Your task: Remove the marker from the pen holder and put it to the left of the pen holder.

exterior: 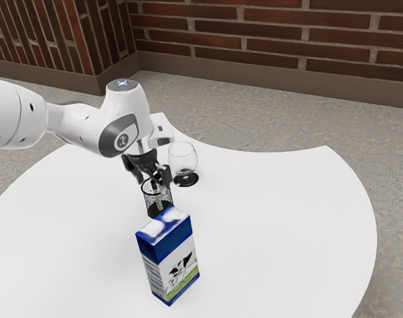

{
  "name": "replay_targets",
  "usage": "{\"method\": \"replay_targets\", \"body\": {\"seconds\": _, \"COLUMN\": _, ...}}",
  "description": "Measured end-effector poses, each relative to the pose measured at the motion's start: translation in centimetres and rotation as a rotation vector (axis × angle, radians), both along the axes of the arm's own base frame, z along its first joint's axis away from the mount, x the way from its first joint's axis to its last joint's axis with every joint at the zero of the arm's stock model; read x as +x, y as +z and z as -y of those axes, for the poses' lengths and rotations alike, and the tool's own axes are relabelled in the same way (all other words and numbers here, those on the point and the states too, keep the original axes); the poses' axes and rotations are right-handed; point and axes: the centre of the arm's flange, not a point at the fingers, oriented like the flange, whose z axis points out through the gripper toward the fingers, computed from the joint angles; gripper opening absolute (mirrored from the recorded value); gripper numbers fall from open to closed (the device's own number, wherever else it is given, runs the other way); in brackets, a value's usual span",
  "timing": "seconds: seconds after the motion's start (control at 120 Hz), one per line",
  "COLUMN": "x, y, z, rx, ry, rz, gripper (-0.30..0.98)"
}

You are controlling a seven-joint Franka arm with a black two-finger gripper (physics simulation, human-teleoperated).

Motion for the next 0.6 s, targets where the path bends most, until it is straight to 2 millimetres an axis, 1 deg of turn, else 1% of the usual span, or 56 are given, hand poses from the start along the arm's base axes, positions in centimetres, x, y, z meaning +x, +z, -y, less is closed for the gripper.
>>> {"method": "replay_targets", "body": {"seconds": 0.108, "x": 0.0, "y": 0.1, "z": 0.0, "rx": 0.0, "ry": -0.009, "rz": 0.004, "gripper": 0.35}}
{"method": "replay_targets", "body": {"seconds": 0.242, "x": 0.1, "y": 0.2, "z": 0.0, "rx": 0.001, "ry": -0.015, "rz": 0.007, "gripper": 0.13}}
{"method": "replay_targets", "body": {"seconds": 0.333, "x": 0.1, "y": 0.3, "z": 0.0, "rx": 0.002, "ry": -0.017, "rz": 0.008, "gripper": 0.04}}
{"method": "replay_targets", "body": {"seconds": 0.433, "x": 0.1, "y": 0.5, "z": 0.0, "rx": 0.006, "ry": -0.018, "rz": 0.012, "gripper": -0.02}}
{"method": "replay_targets", "body": {"seconds": 0.5, "x": 0.0, "y": 2.0, "z": -0.1, "rx": 0.009, "ry": -0.016, "rz": 0.036, "gripper": -0.04}}
{"method": "replay_targets", "body": {"seconds": 0.567, "x": -0.2, "y": 4.2, "z": -0.2, "rx": 0.017, "ry": -0.017, "rz": 0.072, "gripper": -0.06}}
{"method": "replay_targets", "body": {"seconds": 0.6, "x": -0.4, "y": 5.8, "z": -0.3, "rx": 0.024, "ry": -0.019, "rz": 0.097, "gripper": -0.06}}
